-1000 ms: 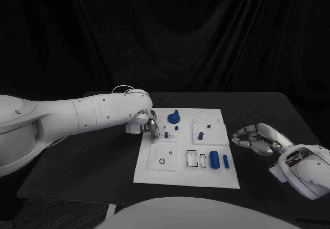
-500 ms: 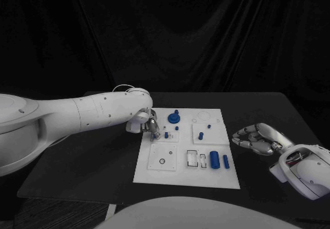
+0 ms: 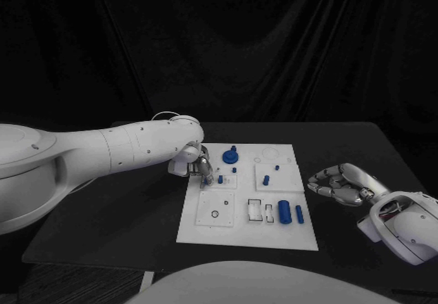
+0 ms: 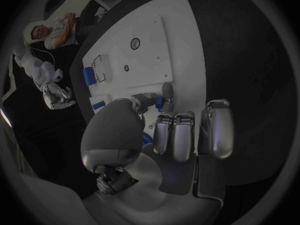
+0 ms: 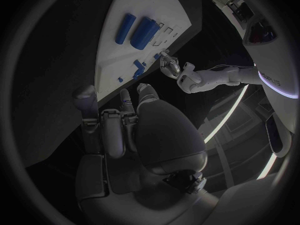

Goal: Assemble the parts on the task board

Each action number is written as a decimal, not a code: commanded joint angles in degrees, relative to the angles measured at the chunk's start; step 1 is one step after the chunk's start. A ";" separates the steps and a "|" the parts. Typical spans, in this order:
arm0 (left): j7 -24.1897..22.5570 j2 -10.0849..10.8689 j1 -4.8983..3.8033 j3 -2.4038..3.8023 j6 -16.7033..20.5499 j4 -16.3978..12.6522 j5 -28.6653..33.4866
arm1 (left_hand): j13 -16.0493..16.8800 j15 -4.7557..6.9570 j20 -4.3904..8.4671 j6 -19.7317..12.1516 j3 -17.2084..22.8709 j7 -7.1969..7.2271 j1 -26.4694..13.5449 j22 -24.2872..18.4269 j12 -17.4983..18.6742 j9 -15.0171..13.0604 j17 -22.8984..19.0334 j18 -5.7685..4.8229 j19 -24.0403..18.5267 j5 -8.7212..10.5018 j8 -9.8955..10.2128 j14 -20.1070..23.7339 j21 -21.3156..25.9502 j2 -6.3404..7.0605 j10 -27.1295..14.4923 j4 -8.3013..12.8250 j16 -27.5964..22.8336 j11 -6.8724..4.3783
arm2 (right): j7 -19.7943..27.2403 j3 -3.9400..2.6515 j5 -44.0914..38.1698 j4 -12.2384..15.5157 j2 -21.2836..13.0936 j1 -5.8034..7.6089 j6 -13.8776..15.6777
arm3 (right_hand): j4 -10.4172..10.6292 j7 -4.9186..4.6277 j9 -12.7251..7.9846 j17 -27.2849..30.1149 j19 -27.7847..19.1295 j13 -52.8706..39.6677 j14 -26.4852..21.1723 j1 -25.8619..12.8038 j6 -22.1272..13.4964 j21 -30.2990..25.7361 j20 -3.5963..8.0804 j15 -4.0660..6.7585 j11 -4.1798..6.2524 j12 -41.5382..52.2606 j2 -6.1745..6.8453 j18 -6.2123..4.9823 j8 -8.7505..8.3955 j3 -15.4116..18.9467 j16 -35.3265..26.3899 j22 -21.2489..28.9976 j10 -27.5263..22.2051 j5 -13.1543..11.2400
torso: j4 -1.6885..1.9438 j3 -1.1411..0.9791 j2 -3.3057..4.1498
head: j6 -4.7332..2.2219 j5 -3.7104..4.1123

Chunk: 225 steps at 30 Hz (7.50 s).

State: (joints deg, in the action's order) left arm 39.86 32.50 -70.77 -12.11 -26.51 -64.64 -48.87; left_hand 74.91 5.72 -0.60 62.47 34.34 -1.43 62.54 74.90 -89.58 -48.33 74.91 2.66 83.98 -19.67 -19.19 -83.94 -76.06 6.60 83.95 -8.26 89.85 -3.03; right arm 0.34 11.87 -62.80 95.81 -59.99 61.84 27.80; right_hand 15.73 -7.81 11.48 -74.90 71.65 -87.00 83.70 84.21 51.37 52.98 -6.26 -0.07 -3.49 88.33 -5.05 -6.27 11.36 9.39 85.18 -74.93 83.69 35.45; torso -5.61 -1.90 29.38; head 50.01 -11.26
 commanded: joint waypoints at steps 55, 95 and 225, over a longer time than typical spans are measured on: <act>-3.49 1.51 0.00 -0.05 4.11 -0.57 -2.17 | 14.82 0.04 -0.07 -6.55 -27.99 0.47 -9.05 11.25 0.00 -14.91 15.09 0.25 1.79 12.33 -8.93 -6.06 0.71 -3.06 5.73 -8.42 0.15 0.19 | -1.00 -0.03 -0.10 -0.01 -0.02 -0.74 -0.62 | 0.07 -0.15 -0.10 -8.76 -0.43 -0.26 2.32 0.86 -0.09 -0.44 0.03 0.07 -0.09 -0.33 0.15 -1.19 0.24 -0.43 -0.20 -5.18 2.99 0.17 | 0.04 0.00 -0.01 | -0.01 -0.01; -8.80 23.38 2.14 -0.13 49.67 -33.21 -29.09 | 7.90 -2.98 -2.94 -9.69 -44.50 -4.03 10.66 11.06 8.29 17.02 11.49 0.36 1.12 -2.77 7.97 -4.68 0.37 -5.14 -1.11 -8.06 -4.08 3.93 | -1.26 -0.03 -0.10 0.61 -0.94 -0.80 -0.08 | 0.18 -0.18 -0.12 -8.77 -0.41 -0.26 2.32 0.83 -0.11 -0.40 0.01 0.03 -0.13 -0.33 0.22 -1.17 0.23 -0.47 -0.19 -5.20 2.99 0.16 | -0.09 -0.06 -0.14 | -0.01 0.68; -2.07 14.10 12.55 -0.14 49.98 -25.18 -41.81 | 12.72 0.49 0.40 -3.55 2.92 0.72 4.57 11.31 2.82 -2.79 12.31 0.20 2.33 -12.03 -5.76 -5.24 0.80 4.46 3.49 -7.92 -4.13 -0.20 | -1.47 -0.02 -0.37 1.11 -1.10 -1.01 0.33 | 0.39 -0.16 -0.14 -8.74 -0.43 -0.24 2.30 0.94 -0.01 -0.49 -0.02 0.00 -0.13 -0.33 0.26 -1.18 0.32 -0.80 -0.19 -5.20 2.97 0.21 | 0.03 0.00 -0.02 | -0.01 0.47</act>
State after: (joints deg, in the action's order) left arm 38.53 46.58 -58.52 -12.10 23.57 -89.61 -91.53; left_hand 74.91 5.95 -0.49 58.97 35.42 -1.03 67.02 74.90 -86.92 -51.06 74.90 3.54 84.08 -32.04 -24.62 -83.94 -75.40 10.47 84.01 -17.88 86.06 -2.99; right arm -0.14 11.87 -62.88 96.84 -61.10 60.98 27.75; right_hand 16.20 -7.81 11.43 -74.90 71.65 -86.49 83.69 84.61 51.37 52.75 -6.26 -0.08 -3.70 88.22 -4.83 -6.27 11.36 8.92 85.18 -74.91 83.49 35.45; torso -5.58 -1.91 29.36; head 50.01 -10.77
